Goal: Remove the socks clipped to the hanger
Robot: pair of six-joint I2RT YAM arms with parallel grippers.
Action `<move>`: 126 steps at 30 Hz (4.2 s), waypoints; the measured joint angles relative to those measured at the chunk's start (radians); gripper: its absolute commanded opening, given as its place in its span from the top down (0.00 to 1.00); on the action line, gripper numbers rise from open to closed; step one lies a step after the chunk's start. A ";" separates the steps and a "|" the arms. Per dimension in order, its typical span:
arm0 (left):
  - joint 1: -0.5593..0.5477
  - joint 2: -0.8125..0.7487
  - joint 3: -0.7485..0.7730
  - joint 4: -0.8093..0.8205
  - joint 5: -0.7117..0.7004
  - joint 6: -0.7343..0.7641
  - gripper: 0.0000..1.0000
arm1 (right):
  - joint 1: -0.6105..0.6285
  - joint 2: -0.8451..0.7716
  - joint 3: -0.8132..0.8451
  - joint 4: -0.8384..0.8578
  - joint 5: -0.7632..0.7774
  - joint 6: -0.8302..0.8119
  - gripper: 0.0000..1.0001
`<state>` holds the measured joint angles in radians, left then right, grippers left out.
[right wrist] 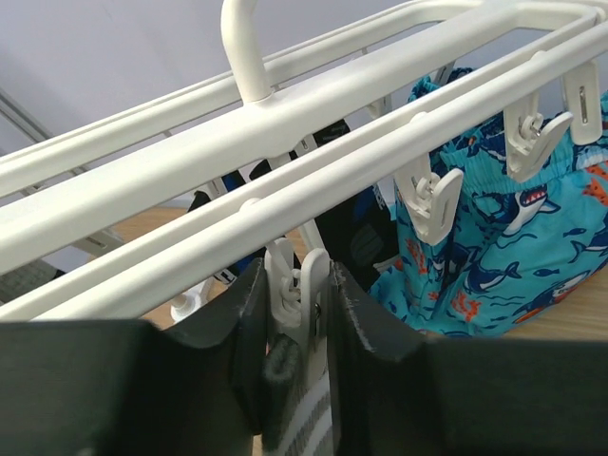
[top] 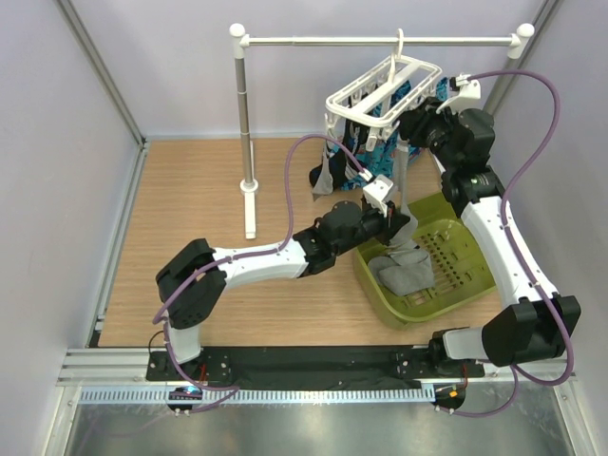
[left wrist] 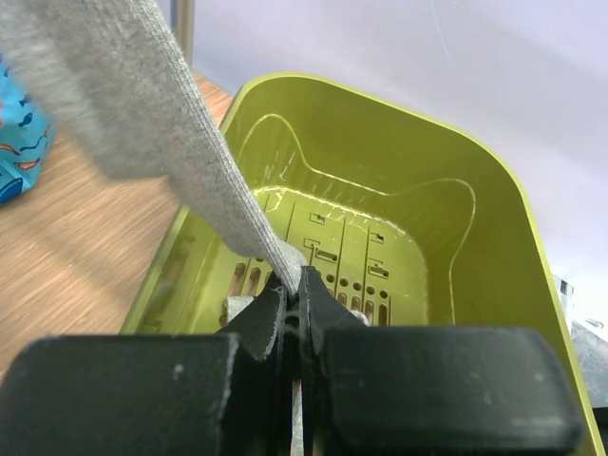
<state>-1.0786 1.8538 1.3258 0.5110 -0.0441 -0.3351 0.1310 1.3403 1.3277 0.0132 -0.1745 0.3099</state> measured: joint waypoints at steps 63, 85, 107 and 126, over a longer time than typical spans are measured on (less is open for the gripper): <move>-0.029 0.019 0.061 -0.078 -0.095 0.025 1.00 | 0.001 -0.060 0.045 -0.134 0.055 -0.029 0.32; -0.055 0.029 0.065 -0.079 -0.112 0.026 1.00 | 0.024 -0.043 -0.002 -0.035 0.055 -0.053 0.63; -0.065 0.031 0.065 -0.083 -0.138 0.026 1.00 | 0.030 -0.015 0.055 -0.077 0.083 -0.040 0.53; -0.074 0.032 0.065 -0.087 -0.140 0.029 1.00 | 0.031 -0.016 0.058 -0.086 0.104 -0.028 0.99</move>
<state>-1.1530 1.8854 1.3911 0.4244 -0.1837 -0.3061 0.1619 1.3247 1.3861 -0.0727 -0.0708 0.2817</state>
